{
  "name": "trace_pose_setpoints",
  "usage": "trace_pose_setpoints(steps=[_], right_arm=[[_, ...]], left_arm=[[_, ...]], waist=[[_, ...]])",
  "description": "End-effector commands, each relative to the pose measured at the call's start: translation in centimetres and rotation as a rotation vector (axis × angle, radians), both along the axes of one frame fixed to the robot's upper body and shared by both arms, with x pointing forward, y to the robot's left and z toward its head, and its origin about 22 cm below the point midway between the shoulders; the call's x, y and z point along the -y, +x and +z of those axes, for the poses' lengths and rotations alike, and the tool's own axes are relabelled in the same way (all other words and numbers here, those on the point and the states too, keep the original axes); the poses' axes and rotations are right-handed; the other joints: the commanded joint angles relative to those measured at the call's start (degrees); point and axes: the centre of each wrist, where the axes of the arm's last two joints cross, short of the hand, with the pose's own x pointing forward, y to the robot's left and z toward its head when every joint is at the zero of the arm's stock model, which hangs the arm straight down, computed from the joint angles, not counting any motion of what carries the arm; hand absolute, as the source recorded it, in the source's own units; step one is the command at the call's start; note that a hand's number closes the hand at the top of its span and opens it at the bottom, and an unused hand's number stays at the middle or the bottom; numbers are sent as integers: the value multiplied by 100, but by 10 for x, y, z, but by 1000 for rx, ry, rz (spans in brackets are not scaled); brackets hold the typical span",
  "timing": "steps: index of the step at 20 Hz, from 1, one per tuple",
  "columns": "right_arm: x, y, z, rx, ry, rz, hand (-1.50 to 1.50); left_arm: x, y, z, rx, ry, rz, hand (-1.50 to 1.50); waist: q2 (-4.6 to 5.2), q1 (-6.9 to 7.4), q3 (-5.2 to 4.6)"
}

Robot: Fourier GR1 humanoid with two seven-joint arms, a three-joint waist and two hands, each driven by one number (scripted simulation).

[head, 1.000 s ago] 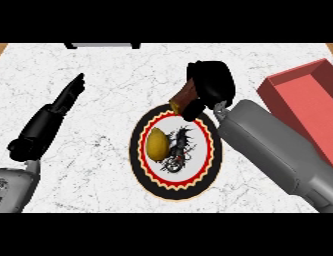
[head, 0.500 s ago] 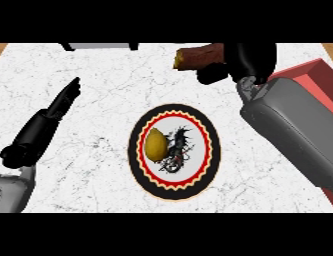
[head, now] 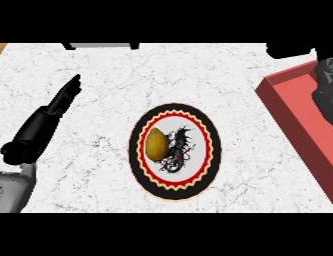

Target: Pick the sweet potato from the plate and place it in the cardboard box

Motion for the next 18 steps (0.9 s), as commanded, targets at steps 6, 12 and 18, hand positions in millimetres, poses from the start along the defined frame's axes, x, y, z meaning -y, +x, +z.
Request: trace_pose_setpoints(steps=[6, 12, 18], right_arm=[[109, -11, 0, -182, -46, -113, 150], [174, -18, -38, -471, 101, -112, 150], [203, -28, -60, -691, 107, -80, 150]], left_arm=[[13, 4, 0, 15, -3, -4, 0], [-4, -4, 7, 35, -11, -26, 0], [8, -10, 6, 13, -14, -31, 0]], waist=[[14, 4, 0], [26, 95, 6], [18, 112, 2]])
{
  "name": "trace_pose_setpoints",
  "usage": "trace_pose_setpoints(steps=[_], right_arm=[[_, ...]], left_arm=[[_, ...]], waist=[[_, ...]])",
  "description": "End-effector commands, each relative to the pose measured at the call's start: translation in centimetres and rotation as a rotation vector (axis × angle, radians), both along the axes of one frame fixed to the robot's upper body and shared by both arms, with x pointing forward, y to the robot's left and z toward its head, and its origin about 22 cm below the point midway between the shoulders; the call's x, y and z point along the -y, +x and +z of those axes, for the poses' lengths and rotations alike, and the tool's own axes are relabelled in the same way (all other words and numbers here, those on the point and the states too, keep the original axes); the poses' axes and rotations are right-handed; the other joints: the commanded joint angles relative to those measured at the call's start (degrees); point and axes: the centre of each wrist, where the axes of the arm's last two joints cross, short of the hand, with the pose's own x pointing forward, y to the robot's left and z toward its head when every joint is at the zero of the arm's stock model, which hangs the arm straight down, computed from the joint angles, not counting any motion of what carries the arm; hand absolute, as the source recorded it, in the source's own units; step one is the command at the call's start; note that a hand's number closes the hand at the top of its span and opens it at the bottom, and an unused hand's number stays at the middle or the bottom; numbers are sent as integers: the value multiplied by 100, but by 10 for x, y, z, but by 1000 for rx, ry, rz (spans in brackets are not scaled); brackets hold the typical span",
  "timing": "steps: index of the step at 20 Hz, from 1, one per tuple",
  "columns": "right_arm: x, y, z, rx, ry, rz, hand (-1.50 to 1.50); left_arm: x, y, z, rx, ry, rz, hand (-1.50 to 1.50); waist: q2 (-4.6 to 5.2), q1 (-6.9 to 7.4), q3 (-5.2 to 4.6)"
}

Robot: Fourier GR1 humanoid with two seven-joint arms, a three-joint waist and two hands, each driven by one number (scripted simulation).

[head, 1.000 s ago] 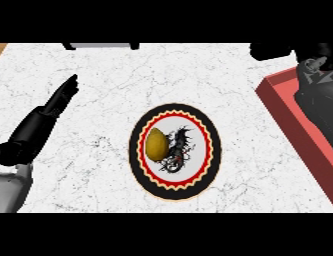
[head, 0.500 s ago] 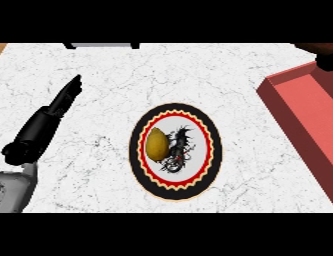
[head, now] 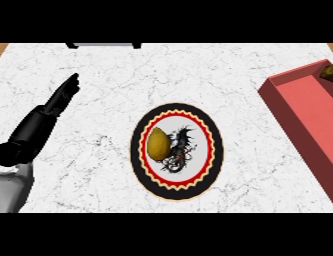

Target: Pick the sweet potato from the plate and place it in the cardboard box

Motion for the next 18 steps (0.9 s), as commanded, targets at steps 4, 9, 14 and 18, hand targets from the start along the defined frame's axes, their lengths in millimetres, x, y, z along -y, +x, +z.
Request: trace_pose_setpoints(steps=[4, 9, 14, 18], right_arm=[[43, -19, -27, -174, 135, 78, -150], [59, -28, -4, -24, 204, 228, -150], [45, -13, 4, 502, 483, 187, -150], [68, -23, -5, 747, 734, 30, -150]], left_arm=[[-15, 7, -10, 3, 4, -8, 0], [2, 0, 1, -5, 1, 4, 0], [2, 6, 1, 7, -1, 24, 0], [5, -1, -6, -25, 3, 22, 0]], waist=[[7, -43, -2], [-12, -31, 2], [-34, -118, 29], [-36, -115, 24]])
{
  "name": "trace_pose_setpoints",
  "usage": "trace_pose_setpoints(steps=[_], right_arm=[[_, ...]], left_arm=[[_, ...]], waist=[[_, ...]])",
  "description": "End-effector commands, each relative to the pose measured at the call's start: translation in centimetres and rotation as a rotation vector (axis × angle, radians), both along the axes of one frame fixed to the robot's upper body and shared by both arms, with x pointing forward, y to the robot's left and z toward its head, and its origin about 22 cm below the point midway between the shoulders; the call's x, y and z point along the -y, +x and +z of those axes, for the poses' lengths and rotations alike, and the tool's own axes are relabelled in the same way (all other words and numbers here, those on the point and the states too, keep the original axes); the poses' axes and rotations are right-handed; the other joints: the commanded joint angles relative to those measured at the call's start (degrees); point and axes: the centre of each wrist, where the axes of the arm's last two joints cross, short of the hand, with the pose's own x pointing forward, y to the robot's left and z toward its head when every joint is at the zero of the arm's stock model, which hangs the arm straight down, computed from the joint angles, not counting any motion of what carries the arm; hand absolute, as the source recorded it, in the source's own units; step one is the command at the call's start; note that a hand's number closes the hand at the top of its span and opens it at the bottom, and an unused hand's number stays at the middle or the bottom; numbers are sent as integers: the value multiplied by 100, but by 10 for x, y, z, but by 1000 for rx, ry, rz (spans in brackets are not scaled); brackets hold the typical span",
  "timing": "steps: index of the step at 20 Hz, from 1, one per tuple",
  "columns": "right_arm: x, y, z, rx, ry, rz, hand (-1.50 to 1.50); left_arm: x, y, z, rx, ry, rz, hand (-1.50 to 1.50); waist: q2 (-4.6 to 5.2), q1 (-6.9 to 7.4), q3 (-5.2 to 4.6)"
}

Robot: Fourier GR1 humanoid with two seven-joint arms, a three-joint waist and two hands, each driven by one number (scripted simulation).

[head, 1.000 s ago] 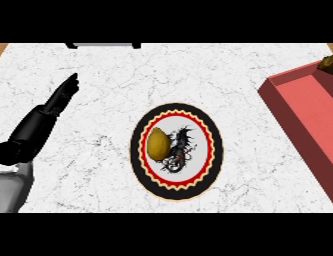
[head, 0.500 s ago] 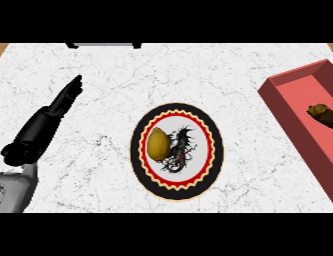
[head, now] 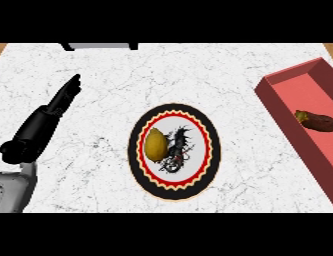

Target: Pick the sweet potato from the plate and place it in the cardboard box

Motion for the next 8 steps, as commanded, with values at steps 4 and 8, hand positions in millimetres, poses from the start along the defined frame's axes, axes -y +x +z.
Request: trace_pose_setpoints(steps=[4, 8], right_arm=[[44, -27, -9, 255, 348, -201, -150], [74, -47, -30, 329, 343, -276, -150]], left_arm=[[-1, 5, -2, 4, 15, -5, 0], [5, 3, 0, 9, 5, -22, 0]], waist=[[26, -1, -15], [45, 105, -15]])
